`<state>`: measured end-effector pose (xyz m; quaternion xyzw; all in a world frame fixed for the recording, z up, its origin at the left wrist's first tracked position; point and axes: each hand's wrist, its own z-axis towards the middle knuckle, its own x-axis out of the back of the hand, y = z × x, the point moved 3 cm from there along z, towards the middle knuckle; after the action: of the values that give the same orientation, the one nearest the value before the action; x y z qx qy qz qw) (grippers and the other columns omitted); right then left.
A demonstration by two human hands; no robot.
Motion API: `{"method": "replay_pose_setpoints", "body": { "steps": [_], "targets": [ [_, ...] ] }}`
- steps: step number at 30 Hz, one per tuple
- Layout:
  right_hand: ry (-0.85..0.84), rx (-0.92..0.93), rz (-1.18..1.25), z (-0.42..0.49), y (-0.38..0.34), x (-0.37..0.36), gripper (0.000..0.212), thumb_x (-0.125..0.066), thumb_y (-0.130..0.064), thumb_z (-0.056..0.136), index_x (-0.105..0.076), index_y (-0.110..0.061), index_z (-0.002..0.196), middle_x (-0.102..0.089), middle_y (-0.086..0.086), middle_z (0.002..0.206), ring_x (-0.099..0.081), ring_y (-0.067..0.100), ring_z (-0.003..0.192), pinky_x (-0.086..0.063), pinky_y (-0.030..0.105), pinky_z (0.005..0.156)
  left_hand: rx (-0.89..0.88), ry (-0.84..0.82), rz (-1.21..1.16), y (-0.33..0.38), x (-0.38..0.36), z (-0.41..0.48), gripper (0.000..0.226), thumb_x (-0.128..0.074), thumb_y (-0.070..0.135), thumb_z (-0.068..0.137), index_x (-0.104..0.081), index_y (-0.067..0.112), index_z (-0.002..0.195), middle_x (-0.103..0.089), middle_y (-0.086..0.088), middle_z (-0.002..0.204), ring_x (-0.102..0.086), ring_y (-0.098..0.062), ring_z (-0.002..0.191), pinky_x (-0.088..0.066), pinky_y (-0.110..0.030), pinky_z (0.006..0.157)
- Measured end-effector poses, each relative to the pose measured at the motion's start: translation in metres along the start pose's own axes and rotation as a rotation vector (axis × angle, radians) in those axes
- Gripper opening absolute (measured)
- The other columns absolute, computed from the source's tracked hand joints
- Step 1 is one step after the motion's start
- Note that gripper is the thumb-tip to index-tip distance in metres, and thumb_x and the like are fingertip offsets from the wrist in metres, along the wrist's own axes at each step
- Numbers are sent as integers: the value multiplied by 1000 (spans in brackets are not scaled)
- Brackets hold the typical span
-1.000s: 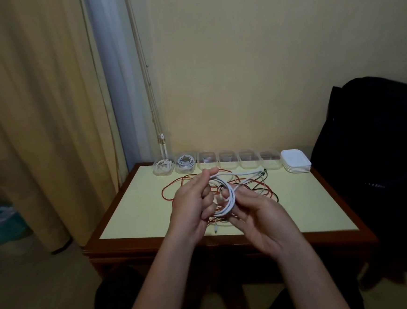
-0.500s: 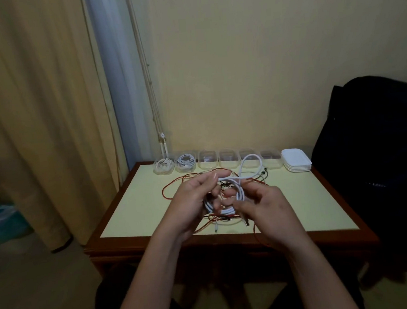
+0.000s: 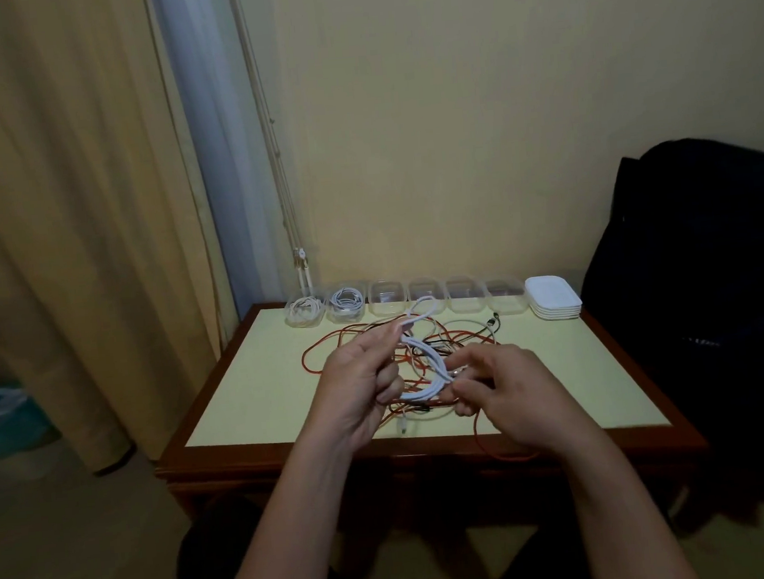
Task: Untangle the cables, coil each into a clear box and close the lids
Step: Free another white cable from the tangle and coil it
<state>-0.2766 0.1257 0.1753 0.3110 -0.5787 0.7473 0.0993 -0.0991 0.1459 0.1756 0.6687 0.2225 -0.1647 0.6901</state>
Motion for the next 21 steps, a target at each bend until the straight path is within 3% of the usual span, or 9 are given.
{"method": "replay_pose_setpoints", "body": {
  "steps": [5, 11, 15, 18, 21],
  "targets": [
    [177, -25, -48, 3, 30, 21, 22, -63, -3, 97, -75, -21, 95, -76, -10, 75, -71, 5, 70, -58, 25, 76, -46, 54, -57, 22, 19, -1, 31, -50, 18, 100, -63, 3, 124, -16, 4, 58, -14, -6, 42, -11, -22, 42],
    [327, -22, -18, 6, 46, 41, 24, -65, -2, 95, -75, -21, 87, -75, -12, 72, -68, -8, 71, -48, 5, 68, -21, 66, -92, 29, 22, -3, 30, -52, 20, 100, -66, 3, 120, -17, 6, 54, -15, -5, 40, -13, -20, 41],
    [473, -18, -10, 4, 54, 57, 30, -65, -4, 95, -72, -29, 83, -74, -16, 71, -69, -8, 74, -50, 12, 72, 90, 66, -250, 32, 19, -3, 31, -50, 30, 101, -68, 5, 105, -20, 9, 51, -18, -3, 37, -12, -19, 39],
    [530, -28, -10, 5, 55, 57, 29, -67, -7, 95, -71, -32, 81, -73, -17, 72, -69, -9, 77, -46, 11, 72, 102, 69, -262, 30, 13, -1, 31, -45, 24, 103, -66, 2, 109, -19, 8, 49, -17, -3, 35, -10, -19, 40],
    [598, -37, -67, 4, 55, 56, 19, -72, -13, 93, -74, -31, 86, -71, -19, 78, -65, -7, 80, -43, 9, 69, 70, 25, -212, 29, 8, -2, 29, -54, 23, 95, -69, 2, 107, -17, 8, 51, -17, -3, 36, -12, -18, 37]
  ]
}}
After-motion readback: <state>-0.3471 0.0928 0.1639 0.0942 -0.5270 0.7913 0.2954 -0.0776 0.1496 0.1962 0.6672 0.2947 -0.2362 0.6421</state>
